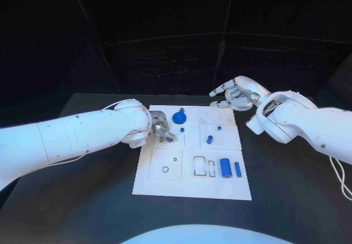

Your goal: Assemble the parts on the task board

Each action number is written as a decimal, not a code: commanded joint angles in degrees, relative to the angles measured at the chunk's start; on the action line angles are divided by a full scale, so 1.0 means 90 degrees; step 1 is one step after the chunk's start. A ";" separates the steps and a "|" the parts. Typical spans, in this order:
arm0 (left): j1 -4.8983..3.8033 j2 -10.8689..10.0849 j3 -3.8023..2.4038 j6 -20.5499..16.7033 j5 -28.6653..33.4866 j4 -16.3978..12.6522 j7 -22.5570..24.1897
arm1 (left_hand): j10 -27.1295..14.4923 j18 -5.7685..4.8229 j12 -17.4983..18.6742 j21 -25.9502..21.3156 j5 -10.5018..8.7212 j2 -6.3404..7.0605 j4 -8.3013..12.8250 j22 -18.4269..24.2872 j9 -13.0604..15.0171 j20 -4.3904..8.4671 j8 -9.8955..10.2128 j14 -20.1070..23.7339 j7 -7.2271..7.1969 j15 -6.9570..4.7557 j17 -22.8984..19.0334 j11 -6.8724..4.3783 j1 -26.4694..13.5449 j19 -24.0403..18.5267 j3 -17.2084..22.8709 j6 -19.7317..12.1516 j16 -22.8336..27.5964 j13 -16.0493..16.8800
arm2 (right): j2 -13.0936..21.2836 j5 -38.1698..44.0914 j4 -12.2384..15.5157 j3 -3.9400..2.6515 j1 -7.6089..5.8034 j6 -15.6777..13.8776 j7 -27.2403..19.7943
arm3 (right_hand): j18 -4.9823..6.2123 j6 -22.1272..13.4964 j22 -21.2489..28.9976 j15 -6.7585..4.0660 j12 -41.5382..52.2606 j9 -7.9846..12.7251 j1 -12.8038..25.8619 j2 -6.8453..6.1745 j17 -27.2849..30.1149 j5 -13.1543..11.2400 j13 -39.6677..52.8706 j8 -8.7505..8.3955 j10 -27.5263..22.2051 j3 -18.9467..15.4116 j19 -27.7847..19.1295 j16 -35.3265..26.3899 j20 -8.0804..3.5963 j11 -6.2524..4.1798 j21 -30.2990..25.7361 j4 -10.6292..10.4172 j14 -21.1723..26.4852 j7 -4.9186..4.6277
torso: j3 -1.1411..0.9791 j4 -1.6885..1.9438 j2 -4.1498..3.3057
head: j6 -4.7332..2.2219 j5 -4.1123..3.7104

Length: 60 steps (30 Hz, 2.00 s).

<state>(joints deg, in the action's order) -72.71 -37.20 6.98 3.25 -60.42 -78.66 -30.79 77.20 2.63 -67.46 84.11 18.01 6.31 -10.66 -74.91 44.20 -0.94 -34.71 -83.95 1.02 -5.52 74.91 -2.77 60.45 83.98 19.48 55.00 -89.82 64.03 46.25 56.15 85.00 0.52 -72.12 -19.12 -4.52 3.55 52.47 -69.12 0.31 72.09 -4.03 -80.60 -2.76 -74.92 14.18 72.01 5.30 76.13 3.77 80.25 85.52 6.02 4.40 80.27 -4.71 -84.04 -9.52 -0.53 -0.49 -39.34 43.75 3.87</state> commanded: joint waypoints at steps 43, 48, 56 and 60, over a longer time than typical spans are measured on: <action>-0.0136 -0.0360 -0.0510 -0.0131 0.0061 -0.0386 0.0021 | -0.0253 0.0000 0.0299 -0.0286 -0.1643 -0.0404 -0.0657 -0.0477 0.0001 0.0044 -0.0103 -0.0672 0.0054 -0.0021 0.1677 0.0043 -0.0113 0.0140 -0.2075 -0.0184 -0.0020 -0.0506 | -0.0008 -0.0063 -0.0123 -0.0004 -0.0011 0.0006 -0.0078 | 0.0116 -0.0008 0.0201 -0.0047 -0.0121 0.0013 0.0175 -0.0035 -0.0597 -0.0005 -0.0093 0.0016 -0.0094 -0.0164 -0.0129 -0.0135 -0.0009 -0.0001 -0.0151 -0.0101 -0.0406 0.0004 | 0.0009 0.0014 -0.0002 | -0.0132 -0.0031; -0.0406 -0.0421 -0.0636 0.0204 0.0110 -0.0226 0.0055 | -0.0649 0.0070 0.0757 -0.0581 -0.1602 -0.0476 -0.0648 -0.0150 -0.0335 -0.0086 0.0368 -0.0672 0.0293 0.0128 0.1677 0.0243 0.0291 -0.0018 -0.2257 -0.0689 -0.0020 -0.1054 | -0.0015 -0.0078 -0.0168 -0.0004 -0.0011 0.0006 -0.0073 | 0.0116 -0.0009 0.0204 -0.0048 -0.0120 0.0012 0.0185 -0.0040 -0.0598 -0.0008 -0.0094 0.0016 -0.0093 -0.0177 -0.0129 -0.0136 -0.0010 -0.0001 -0.0154 -0.0108 -0.0407 0.0005 | 0.0004 0.0010 0.0003 | -0.0165 -0.0022; -0.0694 -0.0073 -0.0682 0.0995 0.0048 0.0855 0.0071 | -0.0741 0.0100 0.0844 -0.0691 -0.1556 -0.0656 -0.0659 -0.0052 -0.0873 -0.0226 0.0796 -0.0672 0.0445 0.0266 0.1677 0.0380 0.0568 -0.0057 -0.2461 -0.0724 -0.0020 -0.1234 | -0.0068 -0.0097 -0.0230 -0.0004 -0.0011 0.0024 -0.0071 | 0.0116 -0.0009 0.0204 -0.0048 -0.0118 0.0012 0.0188 -0.0042 -0.0598 -0.0007 -0.0092 0.0017 -0.0091 -0.0184 -0.0128 -0.0137 -0.0010 -0.0002 -0.0155 -0.0110 -0.0407 0.0005 | 0.0002 -0.0001 -0.0006 | -0.0199 0.0024; -0.0727 0.0144 -0.0684 0.1359 -0.0161 0.1345 0.0058 | -0.0723 0.0095 0.0817 -0.0671 -0.1559 -0.0711 -0.0668 -0.0083 -0.0980 -0.0233 0.0816 -0.0672 0.0432 0.0263 0.1677 0.0373 0.0544 -0.0039 -0.2548 -0.0616 -0.0020 -0.1236 | -0.0085 -0.0100 -0.0247 -0.0003 -0.0010 0.0041 -0.0076 | 0.0116 -0.0009 0.0203 -0.0048 -0.0117 0.0012 0.0188 -0.0041 -0.0598 -0.0005 -0.0091 0.0017 -0.0089 -0.0185 -0.0127 -0.0137 -0.0010 -0.0002 -0.0154 -0.0110 -0.0407 0.0006 | 0.0014 -0.0008 -0.0012 | -0.0181 0.0048</action>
<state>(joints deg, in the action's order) -79.09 -36.34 0.88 10.15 -60.21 -67.63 -30.64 70.41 2.64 -59.87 78.15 3.77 0.44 -16.67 -74.91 35.57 -2.78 -27.60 -83.95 4.97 -3.65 74.91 0.31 65.50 83.57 -3.24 49.18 -89.82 52.94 45.53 55.57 82.80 0.53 -72.11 -19.09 -4.68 3.54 52.47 -67.36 0.31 71.34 -4.00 -79.38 -3.07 -74.90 14.18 71.24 5.30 75.73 2.52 79.44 84.66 6.04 4.40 79.16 -5.64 -84.04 -9.52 -0.47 -0.51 -39.38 42.00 4.26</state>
